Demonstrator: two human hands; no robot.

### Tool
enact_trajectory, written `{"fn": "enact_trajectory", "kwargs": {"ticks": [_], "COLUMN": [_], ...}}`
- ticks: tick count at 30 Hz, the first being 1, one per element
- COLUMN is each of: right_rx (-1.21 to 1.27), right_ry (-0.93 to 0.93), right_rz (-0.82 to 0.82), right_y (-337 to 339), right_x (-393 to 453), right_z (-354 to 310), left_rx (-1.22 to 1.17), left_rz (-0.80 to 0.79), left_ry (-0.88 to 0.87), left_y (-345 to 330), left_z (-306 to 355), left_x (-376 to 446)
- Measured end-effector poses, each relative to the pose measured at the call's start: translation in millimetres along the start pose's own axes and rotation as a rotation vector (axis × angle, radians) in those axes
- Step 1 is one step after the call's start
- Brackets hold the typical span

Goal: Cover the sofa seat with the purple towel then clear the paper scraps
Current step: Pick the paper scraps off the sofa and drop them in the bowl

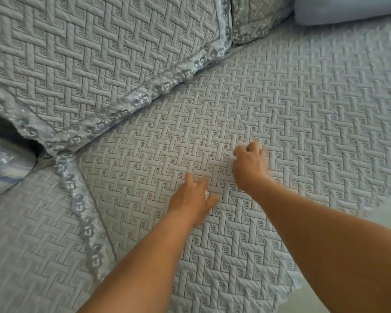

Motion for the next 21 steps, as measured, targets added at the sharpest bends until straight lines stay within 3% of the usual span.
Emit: {"fn": "enact_trajectory", "kwargs": {"ticks": [4,8,12,17,21], "right_rx": [0.039,0.016,-0.015,-0.013,0.168], "right_ry": [0.010,0.007,0.001,-0.010,-0.002], "right_rz": [-0.006,-0.003,0.096,0.000,-0.052], "right_y": [-17.0,-28.4,-20.9,-18.9,-12.5], "right_x": [-14.8,-23.1,-24.3,-16.8,-20.0], "right_z": [5.9,9.3,10.5,8.5,-2.6], "left_rx": [0.115,0.130,0.132,0.102,-0.098], "left_rz": [0.158,0.202,0.184,0.125,0.163], "left_ry": [0.051,-0.032,-0.074,-0.064,0.053], "left_y": [-8.3,-14.6,-22.5,-17.2,2.9], "left_z": [-2.9,4.5,6.5,6.0,5.9], "left_x": [-3.3,-7.2,-14.6,-9.7,-4.7]}}
Point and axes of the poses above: each hand's wrist, its own x-axis towards the middle knuckle, its own y-axis out of the back of the hand, z = x × y, the point moved 7 cm from there along x, towards the middle knuckle, and after that the axes turned 8 degrees about -x, right-handed, at the moved point
